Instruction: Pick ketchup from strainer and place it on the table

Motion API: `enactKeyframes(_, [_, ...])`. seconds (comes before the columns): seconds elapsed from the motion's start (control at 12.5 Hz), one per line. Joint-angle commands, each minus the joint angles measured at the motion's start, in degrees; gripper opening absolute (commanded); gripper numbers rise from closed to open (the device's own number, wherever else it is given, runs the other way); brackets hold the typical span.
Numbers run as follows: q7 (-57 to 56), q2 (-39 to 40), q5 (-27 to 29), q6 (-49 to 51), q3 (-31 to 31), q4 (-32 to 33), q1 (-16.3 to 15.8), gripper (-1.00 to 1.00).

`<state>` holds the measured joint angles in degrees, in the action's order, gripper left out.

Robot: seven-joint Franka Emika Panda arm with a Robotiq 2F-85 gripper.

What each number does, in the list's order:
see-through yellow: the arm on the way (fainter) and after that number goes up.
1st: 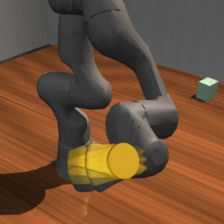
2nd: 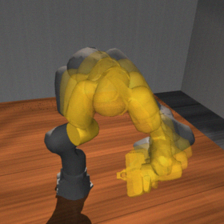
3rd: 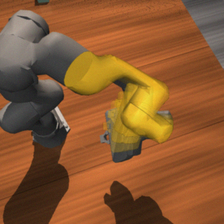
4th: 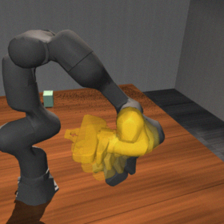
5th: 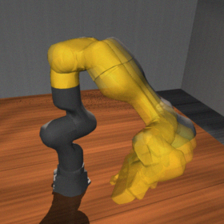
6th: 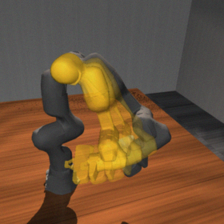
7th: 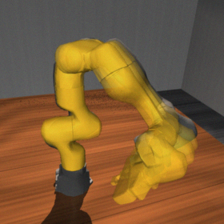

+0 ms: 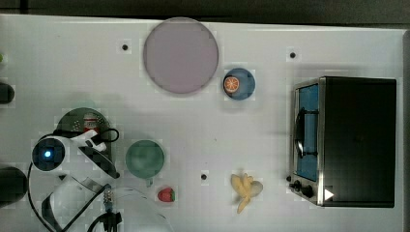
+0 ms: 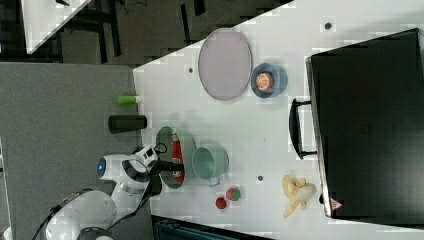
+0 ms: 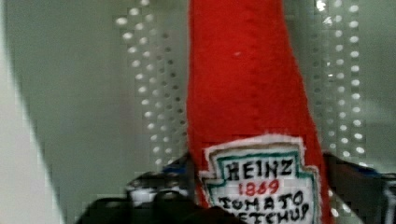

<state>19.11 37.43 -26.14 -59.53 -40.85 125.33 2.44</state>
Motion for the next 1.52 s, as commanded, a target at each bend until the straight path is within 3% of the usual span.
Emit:
enactKeyframes(0.08, [2.9, -0.2, -1.4, -0.4, 0.2, -2.1, -2.0, 0.21])
enactKeyframes(0.64, [2.9, -6.0, -1.0, 2.9, -4.5, -2.0, 0.0, 0.19])
enactKeyframes(0.88, [2.9, -13.5, 5.5, 10.4, -9.4, -4.1, 2.9, 0.19])
enactKeyframes(1.2, [-2.0, -19.5, 19.3, 25.7, -11.0, -12.0, 5.6, 0.19])
enactKeyframes(1.52, [-7.8, -19.7, 20.1, 37.4, -8.3, -23.0, 9.4, 0.19])
